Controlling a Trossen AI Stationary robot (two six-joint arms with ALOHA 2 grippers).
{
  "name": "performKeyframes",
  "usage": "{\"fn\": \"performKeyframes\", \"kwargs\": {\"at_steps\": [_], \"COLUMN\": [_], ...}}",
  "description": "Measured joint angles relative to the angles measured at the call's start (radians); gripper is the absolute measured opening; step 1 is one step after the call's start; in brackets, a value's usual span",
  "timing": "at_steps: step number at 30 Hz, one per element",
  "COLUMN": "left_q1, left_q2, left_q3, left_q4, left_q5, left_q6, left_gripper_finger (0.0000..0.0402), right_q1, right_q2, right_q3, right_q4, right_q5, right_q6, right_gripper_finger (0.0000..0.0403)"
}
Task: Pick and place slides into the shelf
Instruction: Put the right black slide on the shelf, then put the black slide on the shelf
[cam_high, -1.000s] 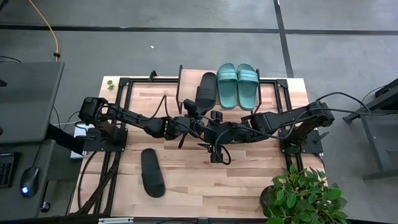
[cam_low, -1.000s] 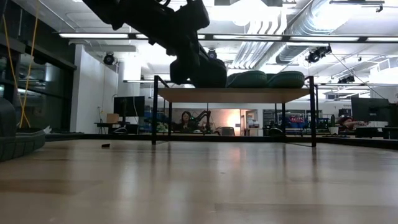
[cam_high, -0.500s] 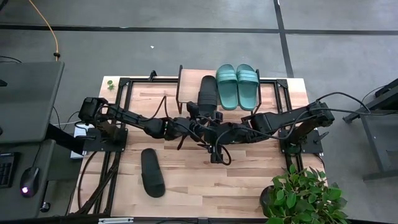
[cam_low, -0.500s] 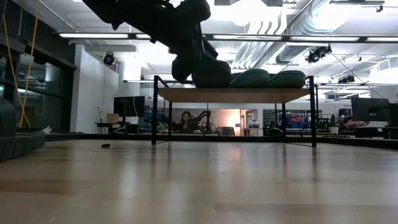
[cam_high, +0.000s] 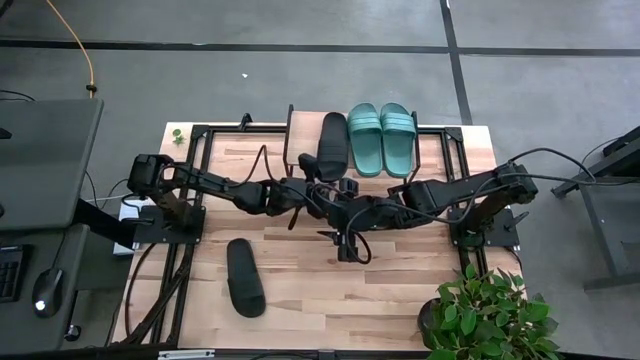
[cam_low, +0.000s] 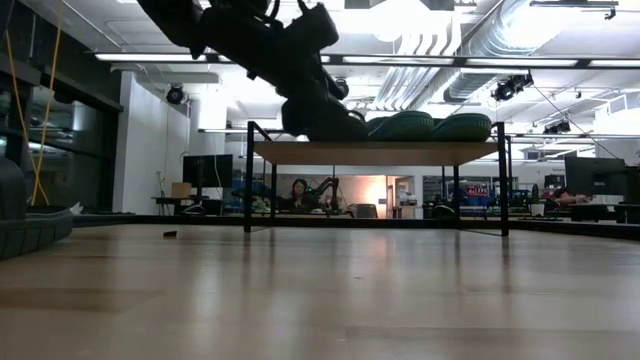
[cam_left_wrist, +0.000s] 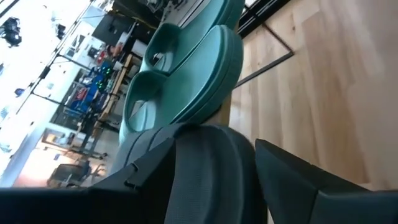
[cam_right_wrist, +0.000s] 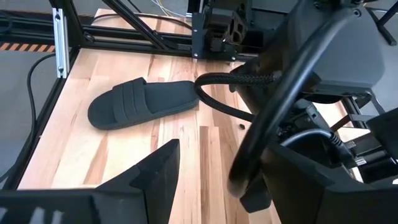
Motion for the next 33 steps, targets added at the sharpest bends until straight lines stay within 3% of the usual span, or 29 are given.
{"fn": "performKeyframes", "kwargs": {"at_steps": [6, 14, 17, 24, 33], "left_q1": [-0.012, -0.049, -0.072, -0.132, -0.132], "left_q2": [0.0, 0.0, 0.0, -0.001, -0.051], "left_q3": [0.0, 0.0, 0.002, 0.024, 0.025], "left_q4": [0.0, 0.002, 0.002, -0.004, -0.093], "left_q5": [0.099, 0.092, 0.021, -0.266, -0.408], "left_q6": [-0.016, 0.011, 0.022, 0.115, 0.115], "left_gripper_finger": [0.0207, 0.0207, 0.0207, 0.0207, 0.0207], "right_q1": [0.0, 0.0, 0.0, 0.001, 0.0], "right_q2": [0.0, 0.0, 0.0, 0.0, 0.0], "right_q3": [0.0, 0.0, 0.0, 0.0, 0.0], "right_q4": [0.0, -0.002, -0.006, -0.01, -0.003], "right_q5": [-0.004, -0.004, -0.004, -0.004, 0.0], "right_q6": [-0.007, 0.0, -0.002, 0.0, 0.0], "right_gripper_finger": [0.021, 0.021, 0.021, 0.021, 0.021]}}
